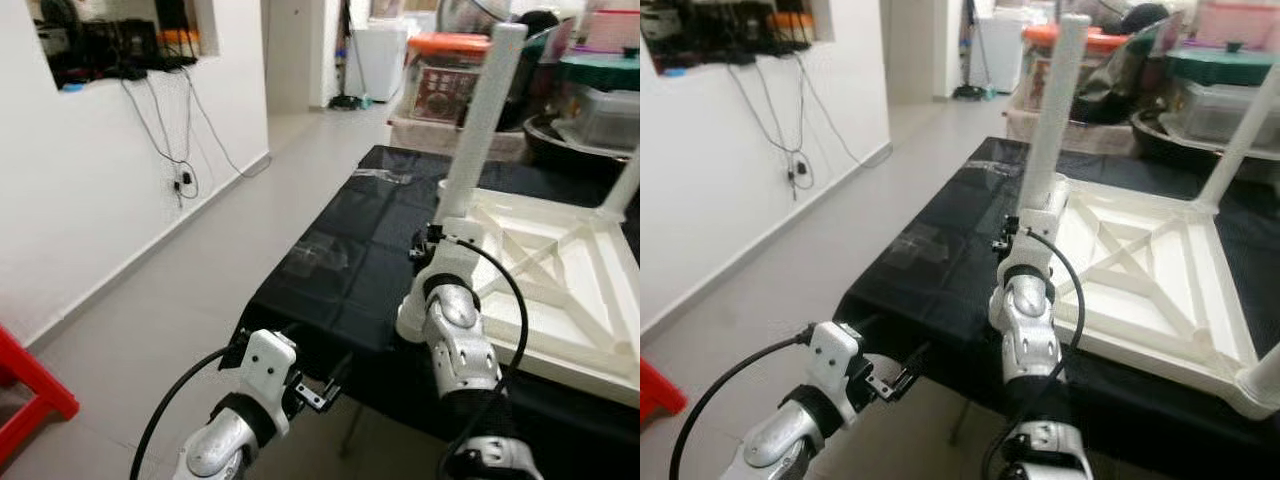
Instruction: Building children table
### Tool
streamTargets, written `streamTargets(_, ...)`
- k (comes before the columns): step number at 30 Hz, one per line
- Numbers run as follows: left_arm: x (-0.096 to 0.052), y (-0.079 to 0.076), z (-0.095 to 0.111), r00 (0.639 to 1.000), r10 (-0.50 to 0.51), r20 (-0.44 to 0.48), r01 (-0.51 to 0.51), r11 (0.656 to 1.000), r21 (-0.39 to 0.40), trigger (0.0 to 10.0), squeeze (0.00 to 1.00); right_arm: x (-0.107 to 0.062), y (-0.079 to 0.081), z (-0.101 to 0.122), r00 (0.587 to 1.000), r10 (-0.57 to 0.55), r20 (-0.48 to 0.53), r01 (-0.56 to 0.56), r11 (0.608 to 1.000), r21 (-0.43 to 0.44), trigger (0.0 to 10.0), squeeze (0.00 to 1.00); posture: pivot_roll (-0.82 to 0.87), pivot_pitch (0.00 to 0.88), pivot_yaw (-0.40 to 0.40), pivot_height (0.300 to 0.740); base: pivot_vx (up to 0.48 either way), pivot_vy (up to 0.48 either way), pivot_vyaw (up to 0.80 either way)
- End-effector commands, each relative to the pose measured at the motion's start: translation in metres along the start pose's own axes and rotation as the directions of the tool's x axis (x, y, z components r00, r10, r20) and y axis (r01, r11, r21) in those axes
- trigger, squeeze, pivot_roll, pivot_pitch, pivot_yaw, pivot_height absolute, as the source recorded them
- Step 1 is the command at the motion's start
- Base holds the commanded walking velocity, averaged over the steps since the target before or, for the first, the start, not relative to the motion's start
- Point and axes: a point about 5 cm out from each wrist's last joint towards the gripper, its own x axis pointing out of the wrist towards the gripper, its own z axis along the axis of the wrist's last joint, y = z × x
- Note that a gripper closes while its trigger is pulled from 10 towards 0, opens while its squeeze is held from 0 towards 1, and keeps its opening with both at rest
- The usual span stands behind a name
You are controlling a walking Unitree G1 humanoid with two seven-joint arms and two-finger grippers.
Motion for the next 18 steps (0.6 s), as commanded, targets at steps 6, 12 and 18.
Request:
streamTargets(6, -0.001, 0.0, -0.002, 1.0, -0.001, -0.008, 0.001, 1.0, -0.001, 10.0, 0.0, -0.007, 0.017, 0.001, 0.993, -0.113, -0.035, 0.115, 0.991, 0.061, 10.0, 0.0, 0.12, 0.032, -0.03, 0.74, 0.0, 0.0, 0.0)
streamTargets(12, -0.002, 0.0, -0.003, 1.0, 0.001, -0.011, -0.001, 1.0, -0.003, 10.0, 0.0, -0.011, 0.028, 0.005, 1.0, 0.019, -0.006, -0.018, 0.996, 0.085, 10.0, 1.0, 0.12, 0.034, -0.032, 0.74, 0.0, 0.0, 0.0)
streamTargets(18, -0.001, 0.001, -0.004, 1.0, 0.0, -0.014, 0.0, 1.0, -0.005, 10.0, 0.0, -0.004, 0.036, 0.016, 0.939, 0.333, 0.083, -0.343, 0.923, 0.174, 10.0, 0.0, 0.11, 0.034, -0.028, 0.74, 0.0, 0.0, 0.0)
